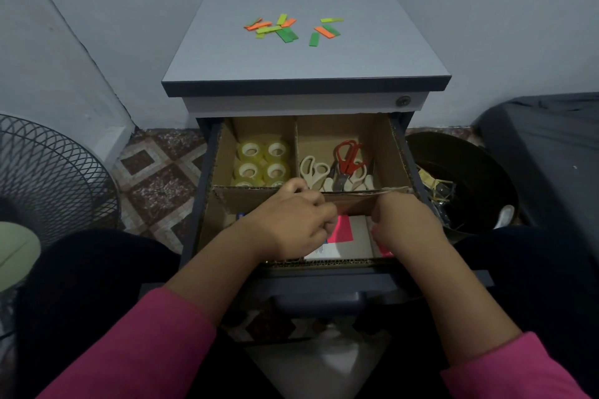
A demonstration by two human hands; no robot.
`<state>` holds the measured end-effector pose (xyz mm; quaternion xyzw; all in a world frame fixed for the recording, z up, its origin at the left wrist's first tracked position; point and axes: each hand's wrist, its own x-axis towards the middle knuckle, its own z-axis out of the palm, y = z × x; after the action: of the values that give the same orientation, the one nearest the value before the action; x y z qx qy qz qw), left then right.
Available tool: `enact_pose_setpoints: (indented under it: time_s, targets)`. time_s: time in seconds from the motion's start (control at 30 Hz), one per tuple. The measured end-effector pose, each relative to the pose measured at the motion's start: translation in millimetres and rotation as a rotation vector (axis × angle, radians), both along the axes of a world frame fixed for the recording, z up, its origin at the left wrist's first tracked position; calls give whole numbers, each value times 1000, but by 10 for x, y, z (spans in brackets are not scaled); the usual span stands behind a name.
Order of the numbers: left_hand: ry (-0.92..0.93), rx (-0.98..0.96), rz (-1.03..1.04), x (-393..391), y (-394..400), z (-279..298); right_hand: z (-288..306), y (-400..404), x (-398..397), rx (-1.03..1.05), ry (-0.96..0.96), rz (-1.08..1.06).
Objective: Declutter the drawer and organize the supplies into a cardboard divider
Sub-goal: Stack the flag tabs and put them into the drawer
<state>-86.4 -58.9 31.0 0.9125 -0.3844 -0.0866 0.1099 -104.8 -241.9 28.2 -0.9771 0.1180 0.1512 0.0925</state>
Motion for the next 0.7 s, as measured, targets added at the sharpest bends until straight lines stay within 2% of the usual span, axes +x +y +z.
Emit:
enact_pose_setpoints:
  time_s: [0.17,0.3,0.37,0.43,0.57,0.6,0.7]
  targets:
    - [-16,58,-15,1,-19,-36,95,37,73,229,127,-40]
    - [-18,82,-20,9,-29,-60,51,110,58,390,63,-42]
    - [-15,81,-24,12,-31,-68,24,136,98,393,75,-5]
    - [-21,70,-32,12,-37,-61,32,148,178,318,195,83]
    - [-39,62,-35,4,-39,-47,-1,167,298,249,235,147]
    - [-35,65,-31,1,-39,-42,-14,165,272,215,229,171]
    - [-36,61,-29,-10,-41,-29,-104,118,123,269,-51,184]
